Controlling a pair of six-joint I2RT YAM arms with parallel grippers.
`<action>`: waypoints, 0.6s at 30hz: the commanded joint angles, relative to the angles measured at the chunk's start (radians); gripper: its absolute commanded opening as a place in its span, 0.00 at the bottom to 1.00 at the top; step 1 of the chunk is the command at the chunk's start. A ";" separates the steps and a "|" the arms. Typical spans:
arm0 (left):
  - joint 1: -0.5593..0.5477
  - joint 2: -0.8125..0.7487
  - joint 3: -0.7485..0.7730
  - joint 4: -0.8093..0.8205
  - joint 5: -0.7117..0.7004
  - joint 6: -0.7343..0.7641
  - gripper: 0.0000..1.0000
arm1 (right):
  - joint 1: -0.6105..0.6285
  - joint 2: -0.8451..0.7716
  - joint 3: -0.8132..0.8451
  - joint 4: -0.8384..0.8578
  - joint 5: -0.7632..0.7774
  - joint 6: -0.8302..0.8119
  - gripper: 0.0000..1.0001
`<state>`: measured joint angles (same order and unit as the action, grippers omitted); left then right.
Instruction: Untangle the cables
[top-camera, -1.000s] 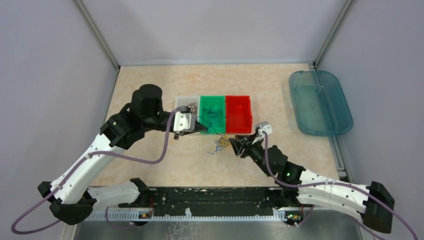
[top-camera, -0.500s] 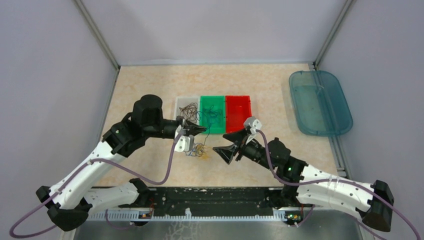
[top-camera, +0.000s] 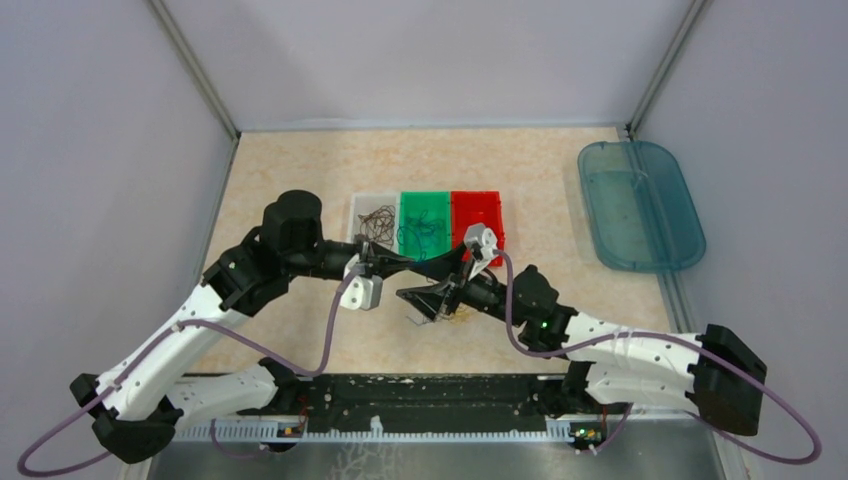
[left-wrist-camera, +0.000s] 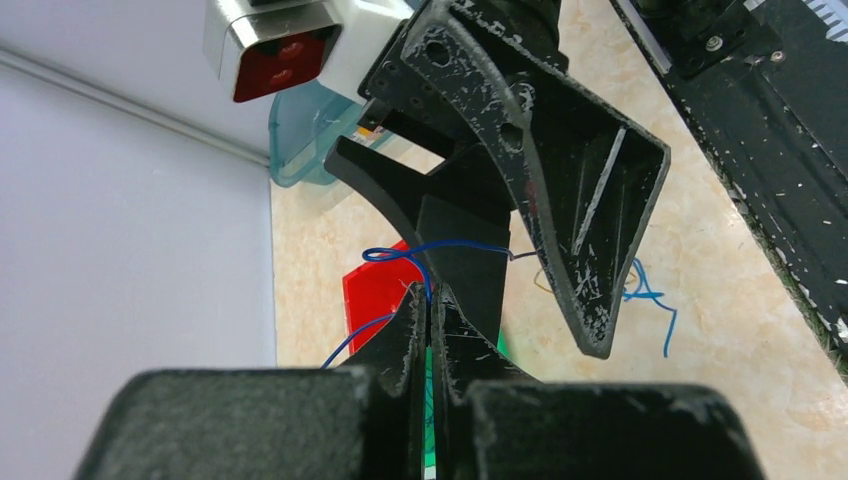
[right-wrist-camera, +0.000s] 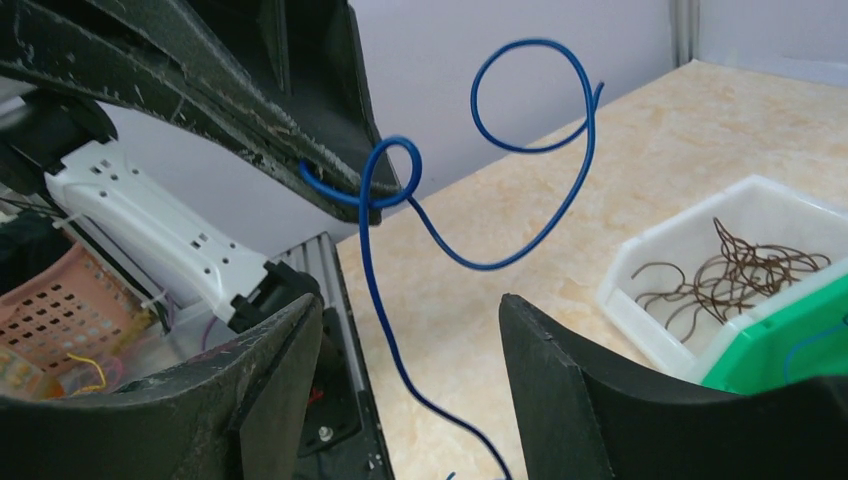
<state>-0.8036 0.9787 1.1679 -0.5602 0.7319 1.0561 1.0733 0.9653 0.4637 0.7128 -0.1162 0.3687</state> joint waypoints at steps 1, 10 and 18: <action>-0.012 -0.008 0.040 0.018 0.060 0.000 0.00 | 0.010 0.027 0.030 0.183 -0.010 0.060 0.64; -0.039 0.011 0.091 0.066 0.079 -0.077 0.01 | 0.010 0.079 -0.020 0.253 -0.014 0.114 0.50; -0.060 0.026 0.137 0.079 0.085 -0.129 0.01 | 0.010 0.147 -0.032 0.276 -0.027 0.151 0.47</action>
<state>-0.8520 1.0027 1.2621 -0.5117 0.7788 0.9607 1.0733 1.1069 0.4442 0.8951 -0.1341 0.4927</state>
